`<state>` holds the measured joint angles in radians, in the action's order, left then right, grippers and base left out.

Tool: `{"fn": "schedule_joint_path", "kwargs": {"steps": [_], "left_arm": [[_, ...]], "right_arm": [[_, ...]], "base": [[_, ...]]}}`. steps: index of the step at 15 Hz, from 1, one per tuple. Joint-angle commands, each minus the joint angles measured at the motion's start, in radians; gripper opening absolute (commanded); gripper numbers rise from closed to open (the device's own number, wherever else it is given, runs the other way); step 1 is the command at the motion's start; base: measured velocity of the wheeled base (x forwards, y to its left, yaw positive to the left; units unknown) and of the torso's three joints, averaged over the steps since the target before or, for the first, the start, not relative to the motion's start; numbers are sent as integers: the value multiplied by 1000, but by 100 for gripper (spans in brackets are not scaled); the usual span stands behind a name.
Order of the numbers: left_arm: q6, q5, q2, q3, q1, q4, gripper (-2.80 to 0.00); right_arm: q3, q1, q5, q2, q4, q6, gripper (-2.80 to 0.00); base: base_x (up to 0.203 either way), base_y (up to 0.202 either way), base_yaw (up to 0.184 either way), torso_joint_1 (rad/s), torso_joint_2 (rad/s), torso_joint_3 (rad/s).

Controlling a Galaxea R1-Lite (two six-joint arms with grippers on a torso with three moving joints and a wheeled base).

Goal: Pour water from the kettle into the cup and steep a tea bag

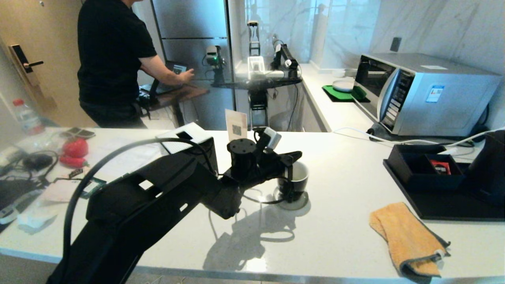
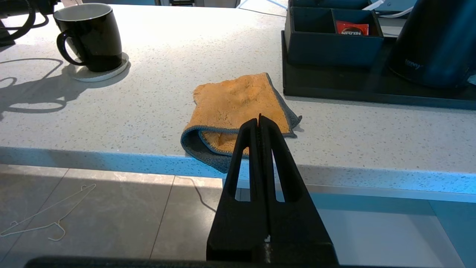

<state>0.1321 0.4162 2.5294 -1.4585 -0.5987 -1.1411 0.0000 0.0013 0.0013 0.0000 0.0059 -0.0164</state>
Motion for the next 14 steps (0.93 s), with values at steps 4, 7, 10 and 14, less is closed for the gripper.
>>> {"fn": "schedule_joint_path", "kwargs": {"steps": [4,7,10,14], "left_arm": [[1,24,-67,-25,5,43,-280],[1,45,-125,-59,8,101,-280],[1,47,-173,-106,8,158,-280],[1,47,-196,-166,7,217,-280]], "right_arm": [[0,0,0,2,0,-2,-280],[0,0,0,1,0,0,-280],[0,0,0,0,0,0,-280],[0,0,0,2,0,0,-280]], "base": [[0,0,0,0,0,0],[0,0,0,0,0,0],[0,0,0,0,0,0],[0,0,0,0,0,0]]}}
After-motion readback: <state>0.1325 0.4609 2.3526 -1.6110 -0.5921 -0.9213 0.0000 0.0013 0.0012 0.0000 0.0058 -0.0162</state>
